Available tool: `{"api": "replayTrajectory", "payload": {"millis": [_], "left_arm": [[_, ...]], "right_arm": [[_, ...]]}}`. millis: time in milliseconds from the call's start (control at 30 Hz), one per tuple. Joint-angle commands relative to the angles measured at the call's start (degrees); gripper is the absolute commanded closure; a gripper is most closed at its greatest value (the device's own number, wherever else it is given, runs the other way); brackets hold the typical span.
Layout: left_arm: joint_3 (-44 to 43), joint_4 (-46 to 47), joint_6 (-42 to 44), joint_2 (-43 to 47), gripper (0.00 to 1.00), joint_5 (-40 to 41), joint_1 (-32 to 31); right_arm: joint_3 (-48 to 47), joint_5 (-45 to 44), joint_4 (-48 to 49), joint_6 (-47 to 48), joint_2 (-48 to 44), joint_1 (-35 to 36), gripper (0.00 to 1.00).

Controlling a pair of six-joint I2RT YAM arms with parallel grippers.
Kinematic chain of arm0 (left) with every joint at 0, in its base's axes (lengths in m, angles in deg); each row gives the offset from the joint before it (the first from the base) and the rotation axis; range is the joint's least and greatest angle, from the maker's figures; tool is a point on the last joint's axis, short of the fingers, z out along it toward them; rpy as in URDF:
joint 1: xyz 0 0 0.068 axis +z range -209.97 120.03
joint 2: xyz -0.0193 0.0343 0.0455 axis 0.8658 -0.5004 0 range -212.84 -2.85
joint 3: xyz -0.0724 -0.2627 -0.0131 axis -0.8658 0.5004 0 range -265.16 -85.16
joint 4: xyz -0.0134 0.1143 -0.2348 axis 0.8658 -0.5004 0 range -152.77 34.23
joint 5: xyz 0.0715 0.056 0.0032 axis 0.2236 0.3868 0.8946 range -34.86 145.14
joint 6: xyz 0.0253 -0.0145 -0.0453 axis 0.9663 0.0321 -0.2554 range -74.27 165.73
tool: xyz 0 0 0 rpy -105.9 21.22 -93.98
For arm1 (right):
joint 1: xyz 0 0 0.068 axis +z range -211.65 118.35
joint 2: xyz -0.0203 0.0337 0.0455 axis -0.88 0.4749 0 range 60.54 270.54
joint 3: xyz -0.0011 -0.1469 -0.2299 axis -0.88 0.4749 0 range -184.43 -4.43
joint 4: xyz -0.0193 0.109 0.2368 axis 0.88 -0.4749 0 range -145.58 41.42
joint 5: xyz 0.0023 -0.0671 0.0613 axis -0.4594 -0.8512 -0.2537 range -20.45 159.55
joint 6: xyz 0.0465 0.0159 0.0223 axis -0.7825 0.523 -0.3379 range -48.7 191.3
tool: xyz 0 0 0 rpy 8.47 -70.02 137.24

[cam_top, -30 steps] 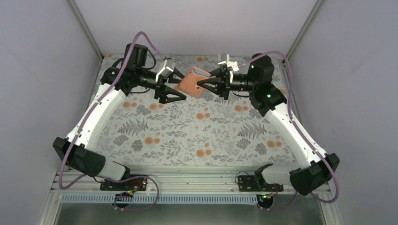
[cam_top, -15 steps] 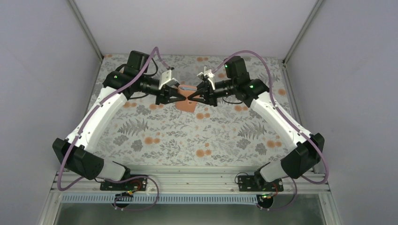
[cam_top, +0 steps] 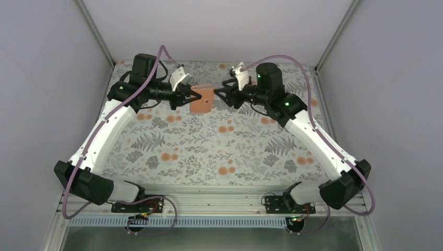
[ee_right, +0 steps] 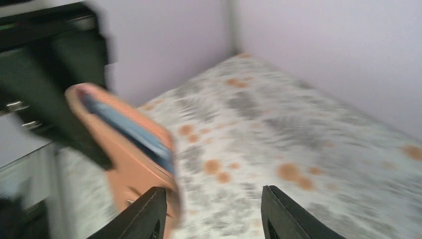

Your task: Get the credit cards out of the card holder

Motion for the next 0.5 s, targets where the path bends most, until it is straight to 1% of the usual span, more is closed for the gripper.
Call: {"api": "replayTrajectory", "payload": {"millis": [0,67,100,200,267,333,367,467], "left_arm": [[-2.9,4.1,-16.7,0.4,0.98,13.8,0.7],[-4.3,4.0,-18.9,0.1,0.98,19.1,0.8],[-4.6,4.0,-19.8,0.0,0.98,20.8,0.7],[-4.4,4.6,-22.0,0.0,0.97,22.4,0.7],[-4.0,4.9,-22.8,0.1,0.98,22.3,0.7],[-4.0,5.0,-23.2,0.0,0.98,22.5,0.8],[-4.0,5.1,-23.2,0.1,0.98,22.5,0.8],[-3.7,5.0,-23.0,0.3,0.98,21.1,0.7]], "right_arm": [[5.1,-32.3,10.6,-17.5,-4.2,4.2,0.53],[6.8,-39.1,12.5,-19.3,-4.9,8.1,0.58],[7.3,-39.3,13.8,-19.4,-4.8,9.7,0.6],[5.5,-34.6,16.6,-18.2,-2.0,13.4,0.6],[1.5,-32.3,14.8,-17.4,2.2,14.8,0.61],[-2.6,-31.7,12.3,-17.0,6.1,15.6,0.6],[-4.0,-31.6,11.7,-17.0,7.5,16.0,0.58],[-6.2,-33.2,10.4,-17.7,10.5,16.2,0.55]]}}
